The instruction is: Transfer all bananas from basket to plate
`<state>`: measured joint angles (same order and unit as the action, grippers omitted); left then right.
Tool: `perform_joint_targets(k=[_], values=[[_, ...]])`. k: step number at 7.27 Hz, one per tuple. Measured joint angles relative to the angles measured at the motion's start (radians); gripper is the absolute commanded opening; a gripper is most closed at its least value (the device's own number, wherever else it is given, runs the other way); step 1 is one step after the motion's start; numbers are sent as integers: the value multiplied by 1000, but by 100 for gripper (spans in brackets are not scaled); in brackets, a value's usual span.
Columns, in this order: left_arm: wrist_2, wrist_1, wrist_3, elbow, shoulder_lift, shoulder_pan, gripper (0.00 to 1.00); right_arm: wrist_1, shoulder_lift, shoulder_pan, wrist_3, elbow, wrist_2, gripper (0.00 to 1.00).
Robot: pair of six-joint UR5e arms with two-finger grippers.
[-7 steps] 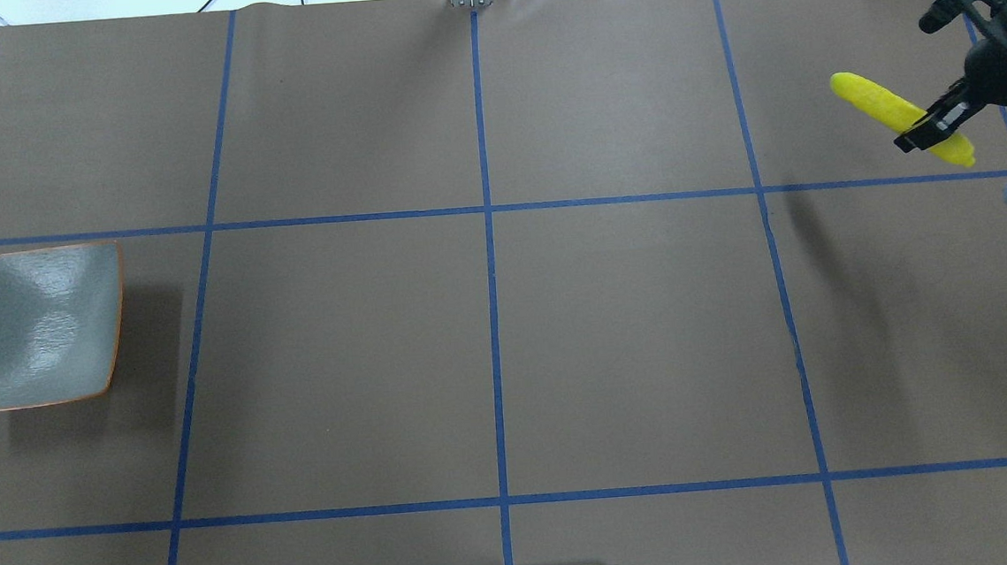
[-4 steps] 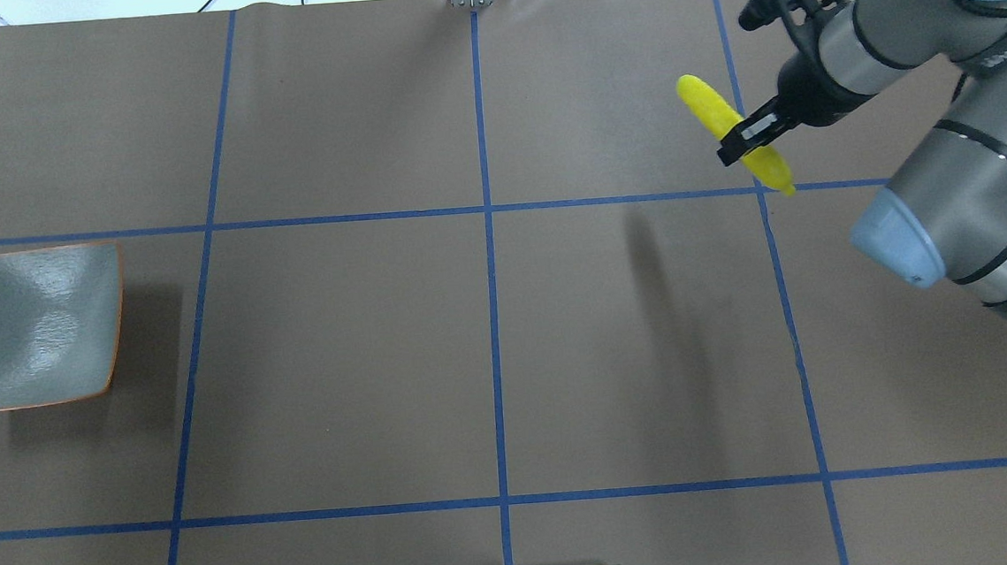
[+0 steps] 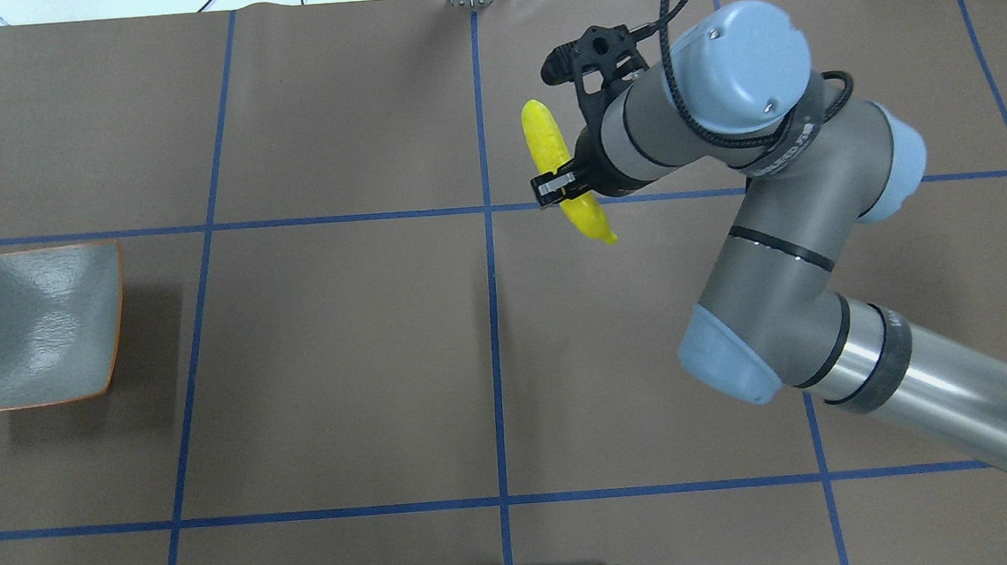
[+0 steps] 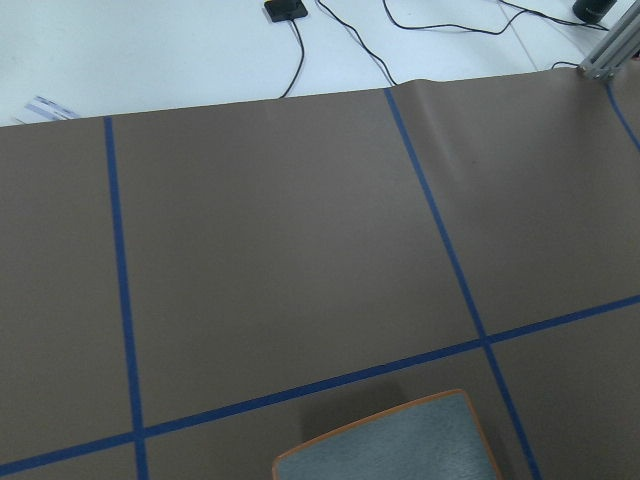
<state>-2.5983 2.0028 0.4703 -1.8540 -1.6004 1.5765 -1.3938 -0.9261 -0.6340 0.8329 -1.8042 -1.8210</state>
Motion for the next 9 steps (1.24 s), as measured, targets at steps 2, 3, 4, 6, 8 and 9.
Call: perform_joint_targets(k=[2, 3, 4, 6, 8, 9], values=[[5, 71, 359, 2, -66, -115, 100, -5, 103, 89, 57, 64, 160, 0], [11, 88, 496, 7, -98, -161, 100, -6, 170, 123, 70, 135, 238, 0], [16, 94, 573, 17, -129, -196, 100, -6, 242, 145, 75, 217, 294, 0], [72, 99, 678, 63, -231, -284, 100, -7, 344, 175, 77, 333, 372, 0], [151, 101, 781, 99, -341, -415, 100, -8, 391, 222, 72, 367, 468, 0], [182, 101, 827, 120, -388, -460, 100, -7, 404, 246, 73, 371, 508, 0]])
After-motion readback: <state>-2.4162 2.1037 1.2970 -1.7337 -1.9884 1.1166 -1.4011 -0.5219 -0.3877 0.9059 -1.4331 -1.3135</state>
